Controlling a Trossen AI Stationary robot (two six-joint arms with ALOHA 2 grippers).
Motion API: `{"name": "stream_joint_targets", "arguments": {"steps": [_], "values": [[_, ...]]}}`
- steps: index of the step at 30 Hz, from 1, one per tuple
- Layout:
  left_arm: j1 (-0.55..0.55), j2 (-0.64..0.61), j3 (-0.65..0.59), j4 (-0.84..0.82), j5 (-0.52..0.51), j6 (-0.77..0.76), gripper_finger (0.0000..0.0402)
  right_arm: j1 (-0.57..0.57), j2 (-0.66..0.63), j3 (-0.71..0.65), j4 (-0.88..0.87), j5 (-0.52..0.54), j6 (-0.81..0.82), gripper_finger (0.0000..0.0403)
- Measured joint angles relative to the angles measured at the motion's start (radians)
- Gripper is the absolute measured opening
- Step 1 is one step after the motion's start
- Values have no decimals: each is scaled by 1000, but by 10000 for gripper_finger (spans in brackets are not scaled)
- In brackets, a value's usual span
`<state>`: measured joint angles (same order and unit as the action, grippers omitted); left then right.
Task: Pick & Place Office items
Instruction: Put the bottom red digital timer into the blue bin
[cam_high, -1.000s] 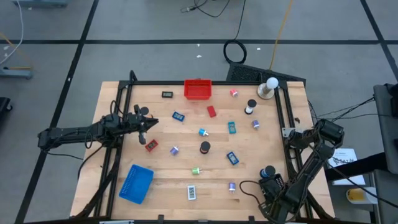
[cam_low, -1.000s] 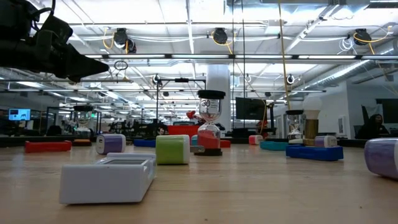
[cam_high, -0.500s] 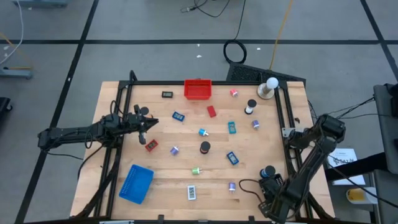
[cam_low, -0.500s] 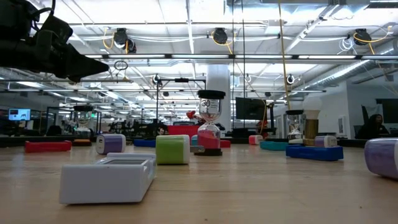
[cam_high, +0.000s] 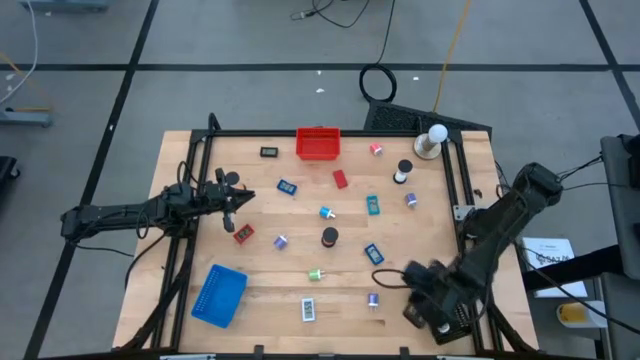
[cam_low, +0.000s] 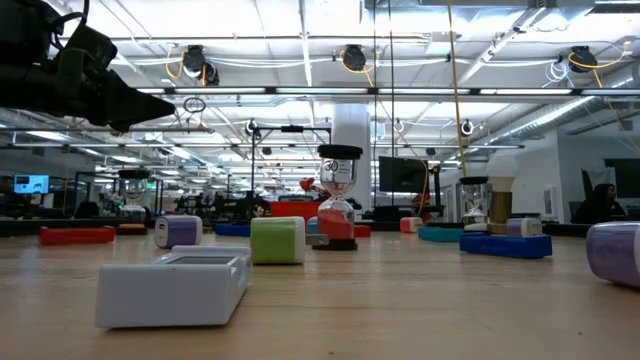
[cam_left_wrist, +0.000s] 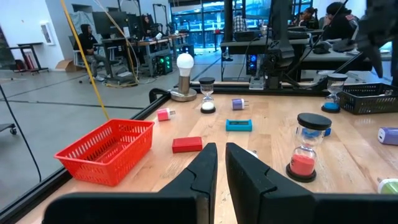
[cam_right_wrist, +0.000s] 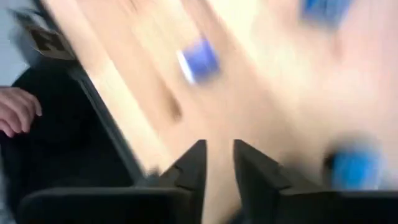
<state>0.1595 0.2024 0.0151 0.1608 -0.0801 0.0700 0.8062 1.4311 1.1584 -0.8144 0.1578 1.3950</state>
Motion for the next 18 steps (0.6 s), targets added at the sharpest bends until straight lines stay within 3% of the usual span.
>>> {"name": "stream_joint_targets", "arguments": {"steps": [4, 7, 13, 18], "values": [[0, 0, 0, 0, 0, 0, 42, -116, -43, -49, 105, 24, -398, 9], [0, 0, 0, 0, 0, 0, 42, -220, -93, -157, 250, 21, -665, 9], [0, 0, 0, 0, 0, 0, 42, -439, -171, -396, 774, -100, -1103, 8], [0, 0, 0, 0, 0, 0, 42, -584, -188, -532, 1166, -104, -1423, 3]]}}
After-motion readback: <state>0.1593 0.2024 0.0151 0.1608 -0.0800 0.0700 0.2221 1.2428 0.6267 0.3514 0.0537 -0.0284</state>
